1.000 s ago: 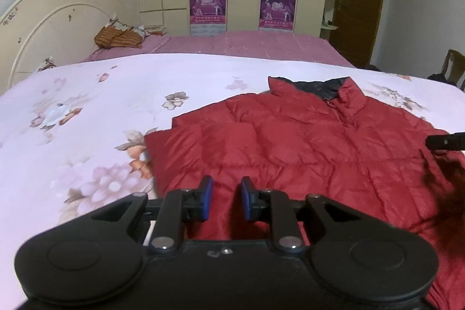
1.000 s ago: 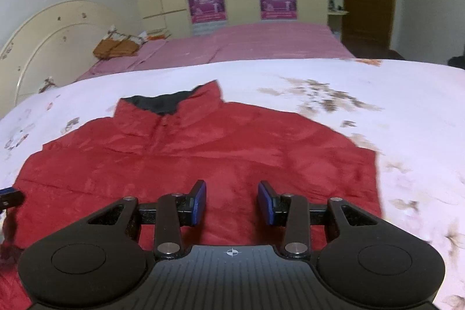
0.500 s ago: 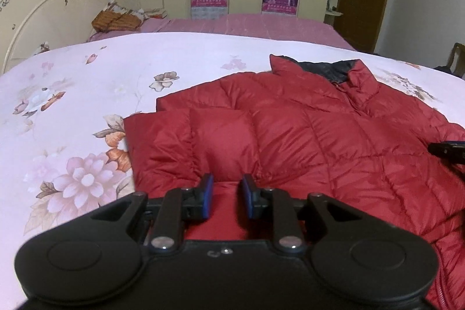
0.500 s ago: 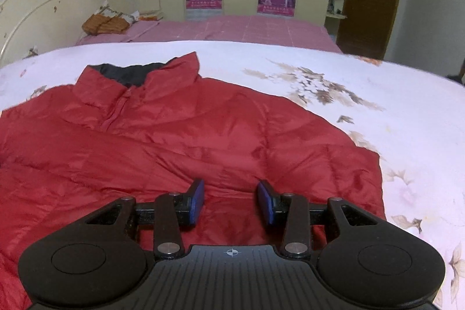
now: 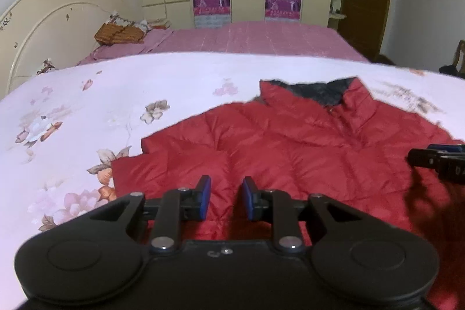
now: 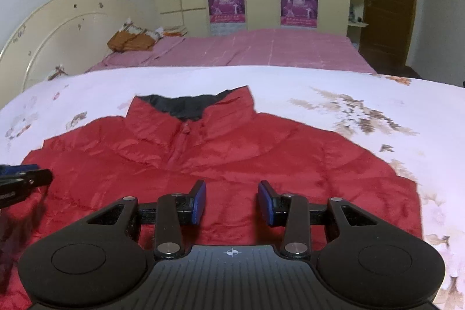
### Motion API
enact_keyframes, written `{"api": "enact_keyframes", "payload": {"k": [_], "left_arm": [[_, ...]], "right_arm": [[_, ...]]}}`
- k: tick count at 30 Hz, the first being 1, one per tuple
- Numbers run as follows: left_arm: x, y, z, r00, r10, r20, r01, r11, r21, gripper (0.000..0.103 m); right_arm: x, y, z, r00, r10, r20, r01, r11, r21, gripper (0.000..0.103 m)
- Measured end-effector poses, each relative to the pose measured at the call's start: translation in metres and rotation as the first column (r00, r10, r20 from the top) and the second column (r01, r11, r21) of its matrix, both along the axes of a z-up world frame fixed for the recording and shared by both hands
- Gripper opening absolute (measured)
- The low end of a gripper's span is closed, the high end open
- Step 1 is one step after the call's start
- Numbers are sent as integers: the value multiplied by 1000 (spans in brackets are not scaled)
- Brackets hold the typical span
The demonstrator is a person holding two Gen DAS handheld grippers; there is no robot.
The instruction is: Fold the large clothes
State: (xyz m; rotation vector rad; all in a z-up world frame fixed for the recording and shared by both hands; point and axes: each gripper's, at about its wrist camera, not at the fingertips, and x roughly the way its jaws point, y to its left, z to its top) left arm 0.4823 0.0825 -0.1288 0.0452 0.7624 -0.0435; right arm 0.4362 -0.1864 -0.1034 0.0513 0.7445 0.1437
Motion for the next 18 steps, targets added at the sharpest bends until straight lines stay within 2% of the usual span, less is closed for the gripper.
{"api": "enact_keyframes", "payload": {"k": [3, 8, 10, 13, 15, 18], "left_arm": [[5, 2, -12, 999, 13, -32, -13, 1000, 2, 27], [7, 7, -18, 998, 30, -47, -31, 1000, -8, 27], [7, 7, -19, 999, 27, -45, -27, 1000, -1, 27], [6, 6, -21, 999, 16, -36, -16, 1000, 9, 27], [6, 5, -21, 999, 12, -35, -12, 1000, 17, 27], [6, 5, -21, 999, 6, -36, -5, 1000, 24, 27]], "right_arm": [[4, 0, -14, 1000, -18, -13, 17, 999, -45, 39], [-1, -34, -20, 995, -97, -23, 95, 994, -58, 39], [-8, -49, -19, 992, -124, -19, 122, 989, -89, 39], [-22, -66, -19, 993, -120, -18, 118, 990, -78, 39], [-35, -68, -19, 990, -143, -1, 142, 982, -122, 39], [-49, -75, -21, 988, -155, 5, 154, 984, -91, 40]]}}
